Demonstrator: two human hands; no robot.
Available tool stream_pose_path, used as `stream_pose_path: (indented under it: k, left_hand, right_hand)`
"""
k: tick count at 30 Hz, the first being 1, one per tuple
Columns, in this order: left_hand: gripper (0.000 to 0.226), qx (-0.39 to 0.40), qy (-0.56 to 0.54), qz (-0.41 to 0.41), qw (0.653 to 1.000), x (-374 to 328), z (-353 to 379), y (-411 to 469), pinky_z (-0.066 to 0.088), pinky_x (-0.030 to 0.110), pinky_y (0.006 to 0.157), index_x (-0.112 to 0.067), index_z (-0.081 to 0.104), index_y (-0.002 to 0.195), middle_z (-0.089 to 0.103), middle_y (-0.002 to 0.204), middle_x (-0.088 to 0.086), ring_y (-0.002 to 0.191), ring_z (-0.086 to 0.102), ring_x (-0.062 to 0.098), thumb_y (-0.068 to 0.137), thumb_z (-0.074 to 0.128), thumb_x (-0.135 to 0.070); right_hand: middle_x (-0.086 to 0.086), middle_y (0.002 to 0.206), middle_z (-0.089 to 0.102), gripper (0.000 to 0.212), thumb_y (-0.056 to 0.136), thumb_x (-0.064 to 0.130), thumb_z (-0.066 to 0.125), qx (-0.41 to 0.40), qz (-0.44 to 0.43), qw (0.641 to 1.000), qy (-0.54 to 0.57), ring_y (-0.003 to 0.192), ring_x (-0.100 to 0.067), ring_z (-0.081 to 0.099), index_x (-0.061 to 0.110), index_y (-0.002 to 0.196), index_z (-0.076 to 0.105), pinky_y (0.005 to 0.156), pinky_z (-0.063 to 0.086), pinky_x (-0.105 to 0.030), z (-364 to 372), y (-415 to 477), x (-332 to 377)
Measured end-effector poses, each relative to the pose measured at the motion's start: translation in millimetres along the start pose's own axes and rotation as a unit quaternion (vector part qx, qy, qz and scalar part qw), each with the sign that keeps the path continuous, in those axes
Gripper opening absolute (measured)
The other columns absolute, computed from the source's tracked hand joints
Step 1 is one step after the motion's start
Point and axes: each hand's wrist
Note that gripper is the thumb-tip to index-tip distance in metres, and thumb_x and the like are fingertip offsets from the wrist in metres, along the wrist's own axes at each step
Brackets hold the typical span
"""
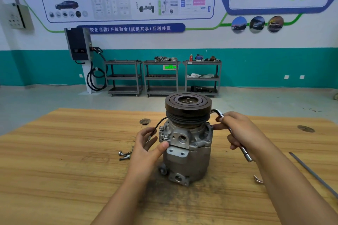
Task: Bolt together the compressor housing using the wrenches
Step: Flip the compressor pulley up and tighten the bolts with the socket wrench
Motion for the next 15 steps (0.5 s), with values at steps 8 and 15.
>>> stream_pose_path:
  k: [8, 15]
  left_hand:
    - [0.109, -0.092, 0.177, 0.039, 0.979, -3, 30, -24, 0.038, 0.040, 0.105, -0.035, 0.042, 0.133, 0.039, 0.136, -0.016, 0.127, 0.038, 0.007, 0.042, 0.049, -0.094]
    - [0.111, -0.053, 0.184, 0.027, 0.981, -4, 29, -26, 0.041, 0.035, 0.101, -0.039, 0.032, 0.139, 0.044, 0.134, -0.019, 0.121, 0.044, 0.004, 0.041, 0.071, -0.073]
  right_hand:
    - [-0.010, 0.106, 0.069, 0.018, 0.094, 0.018, 0.045, -0.024, 0.015, 1.000, -0.003, 0.037, -0.011, 0.034, 0.011, 0.107, 0.056, 0.045, 0.042, -0.026, 4, -3, 7]
    - [-0.015, 0.110, 0.065, 0.021, 0.095, 0.017, 0.042, 0.003, -0.004, 1.000, -0.021, 0.035, -0.009, 0.034, 0.013, 0.110, 0.056, 0.046, 0.044, -0.028, 10, -8, 8]
Point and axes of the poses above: each hand's wrist, its own y-axis towards the middle knuckle, its own z-axis out of the palm, x = y × z
